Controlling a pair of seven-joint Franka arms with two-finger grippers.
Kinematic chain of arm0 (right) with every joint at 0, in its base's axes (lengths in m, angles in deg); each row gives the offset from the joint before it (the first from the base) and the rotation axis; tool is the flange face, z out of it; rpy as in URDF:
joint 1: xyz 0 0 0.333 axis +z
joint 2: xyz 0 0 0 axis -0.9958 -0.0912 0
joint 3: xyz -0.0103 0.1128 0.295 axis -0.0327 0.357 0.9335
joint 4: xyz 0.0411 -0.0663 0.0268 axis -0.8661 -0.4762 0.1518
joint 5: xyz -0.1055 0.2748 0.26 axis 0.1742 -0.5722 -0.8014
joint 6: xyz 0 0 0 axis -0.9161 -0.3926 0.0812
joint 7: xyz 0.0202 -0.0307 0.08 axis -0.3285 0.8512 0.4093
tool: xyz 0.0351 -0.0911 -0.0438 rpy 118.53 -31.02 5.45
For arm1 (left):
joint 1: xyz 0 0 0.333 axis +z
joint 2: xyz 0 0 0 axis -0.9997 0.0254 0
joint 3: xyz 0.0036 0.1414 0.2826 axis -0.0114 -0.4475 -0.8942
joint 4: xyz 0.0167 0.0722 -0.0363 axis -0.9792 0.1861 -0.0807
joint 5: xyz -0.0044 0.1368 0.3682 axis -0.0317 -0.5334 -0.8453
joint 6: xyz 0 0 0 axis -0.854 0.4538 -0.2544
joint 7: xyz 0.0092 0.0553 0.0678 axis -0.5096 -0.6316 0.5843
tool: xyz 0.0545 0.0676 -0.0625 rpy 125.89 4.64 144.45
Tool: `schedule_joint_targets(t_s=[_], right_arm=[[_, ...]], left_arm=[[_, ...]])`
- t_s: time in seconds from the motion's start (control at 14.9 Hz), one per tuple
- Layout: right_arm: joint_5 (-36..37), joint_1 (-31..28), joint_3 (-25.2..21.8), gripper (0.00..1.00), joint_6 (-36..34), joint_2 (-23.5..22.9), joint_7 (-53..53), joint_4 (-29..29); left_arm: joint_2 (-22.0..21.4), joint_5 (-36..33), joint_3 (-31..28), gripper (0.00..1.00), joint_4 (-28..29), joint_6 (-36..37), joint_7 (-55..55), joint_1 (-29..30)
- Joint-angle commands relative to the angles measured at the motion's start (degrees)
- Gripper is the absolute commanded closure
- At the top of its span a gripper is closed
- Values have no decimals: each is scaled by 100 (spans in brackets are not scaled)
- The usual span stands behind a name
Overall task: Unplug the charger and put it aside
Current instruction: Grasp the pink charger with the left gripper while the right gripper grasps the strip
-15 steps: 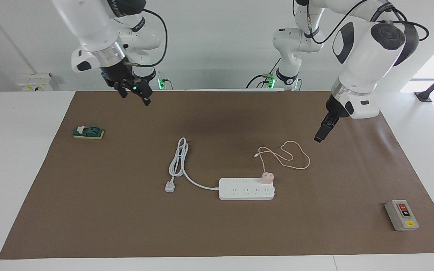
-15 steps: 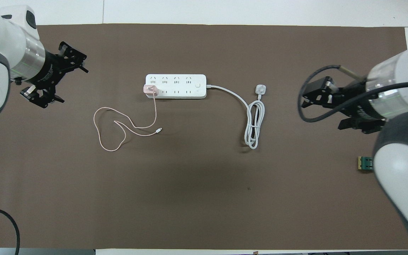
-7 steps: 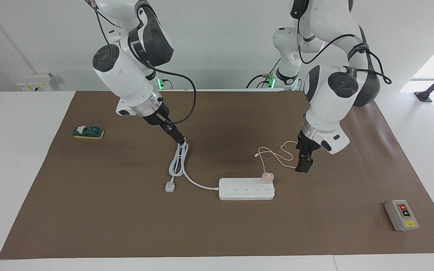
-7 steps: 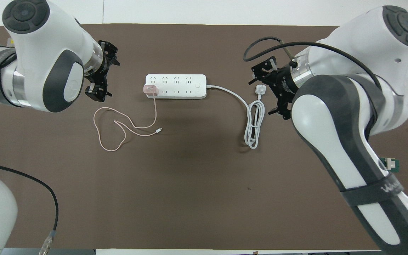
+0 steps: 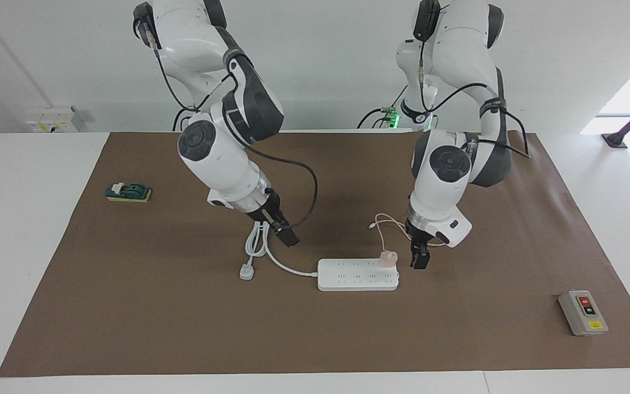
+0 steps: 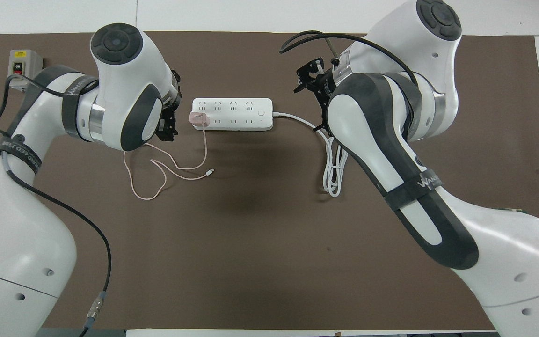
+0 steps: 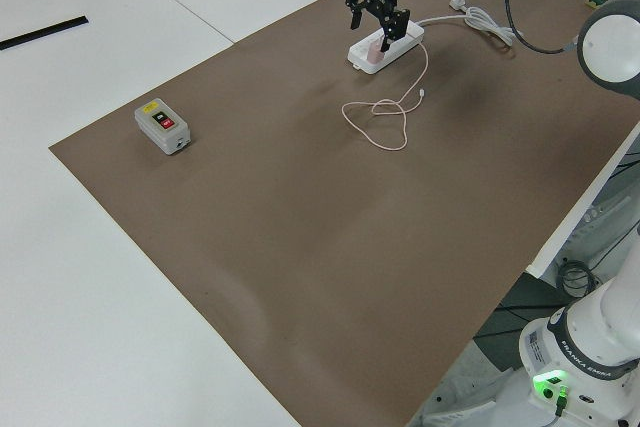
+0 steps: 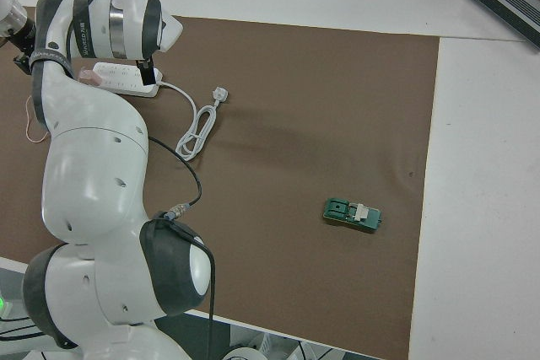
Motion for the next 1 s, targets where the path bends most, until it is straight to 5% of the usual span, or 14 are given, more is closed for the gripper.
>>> schedule_joint_targets(t_s=[0.0, 0.33, 0.6, 0.94], right_arm=[[-131, 205, 1, 0, 184, -608, -155, 652], [-490, 497, -8, 0, 545, -1075, -1263, 882], [-755, 628, -34, 0, 703, -1804, -1815, 1646], [-781, 664, -25, 0, 783, -1999, -1966, 1647]], left_arm=[[-76, -120, -87, 0, 417, -510, 427, -255], [-67, -111, -69, 0, 532, -651, 454, -325], [-76, -111, -61, 0, 629, -739, 445, -325], [-67, -111, -61, 0, 664, -801, 384, -290]])
